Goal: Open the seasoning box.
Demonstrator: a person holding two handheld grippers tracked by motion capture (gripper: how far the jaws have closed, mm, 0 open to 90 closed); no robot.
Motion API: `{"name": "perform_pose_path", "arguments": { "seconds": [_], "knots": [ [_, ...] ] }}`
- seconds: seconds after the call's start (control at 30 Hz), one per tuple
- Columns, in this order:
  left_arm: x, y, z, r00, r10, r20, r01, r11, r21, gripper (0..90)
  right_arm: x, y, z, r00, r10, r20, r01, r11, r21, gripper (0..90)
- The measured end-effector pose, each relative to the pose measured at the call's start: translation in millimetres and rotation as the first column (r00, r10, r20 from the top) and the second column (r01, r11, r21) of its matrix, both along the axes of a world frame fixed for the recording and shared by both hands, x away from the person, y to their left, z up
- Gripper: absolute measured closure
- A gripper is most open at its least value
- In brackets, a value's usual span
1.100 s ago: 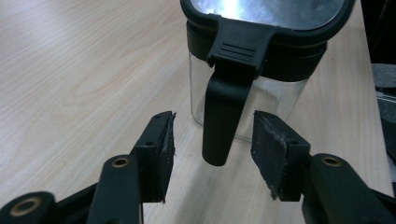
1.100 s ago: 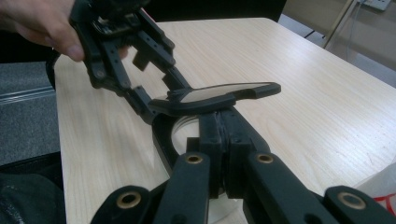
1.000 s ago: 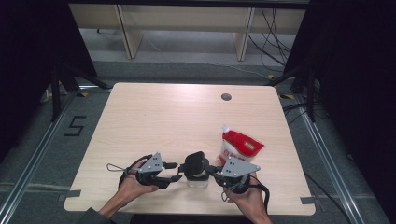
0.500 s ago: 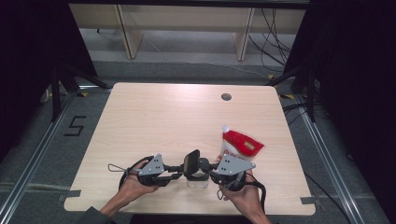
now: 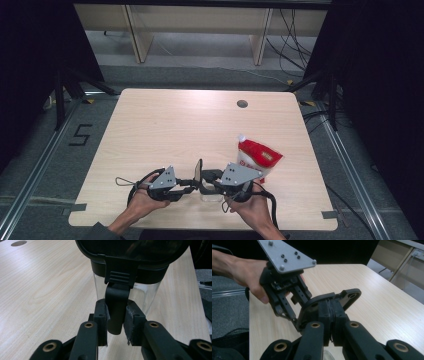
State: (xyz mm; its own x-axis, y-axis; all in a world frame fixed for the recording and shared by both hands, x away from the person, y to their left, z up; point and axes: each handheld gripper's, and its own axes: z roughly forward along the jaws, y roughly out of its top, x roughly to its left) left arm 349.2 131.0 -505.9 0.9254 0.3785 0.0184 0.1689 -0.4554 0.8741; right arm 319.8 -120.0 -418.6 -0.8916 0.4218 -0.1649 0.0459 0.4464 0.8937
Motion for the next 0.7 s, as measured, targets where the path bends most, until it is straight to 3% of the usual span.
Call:
{"name": "perform_pose_path", "arguments": {
  "seconds": [0.07, 0.33, 0.47, 0.7],
  "knots": [
    [-0.4, 0.0, 0.0, 1.0000, 0.004, 0.004, -0.004, 1.0000, 0.001, 73.2, 1.2, 1.4, 0.8, 0.9998, 0.004, 0.019, -0.004, 1.000, 0.000, 88.9],
    [-2.2, -1.5, 0.3, 0.9998, 0.021, 0.000, -0.021, 0.9998, -0.004, 73.3, 0.6, 16.8, 2.4, 0.9998, 0.016, -0.009, -0.016, 1.000, -0.001, 89.0],
    [-3.1, -1.8, 1.2, 0.9996, 0.028, 0.003, -0.028, 0.9996, 0.007, 73.3, 3.2, 20.3, 2.1, 0.9992, 0.038, 0.010, -0.038, 0.999, -0.010, 89.0],
    [-3.1, -2.0, 1.0, 0.9997, 0.026, -0.001, -0.026, 0.9997, 0.000, 73.4, 3.2, 22.5, 1.9, 0.9990, 0.045, -0.004, -0.045, 0.999, -0.003, 89.0]
  ]
}}
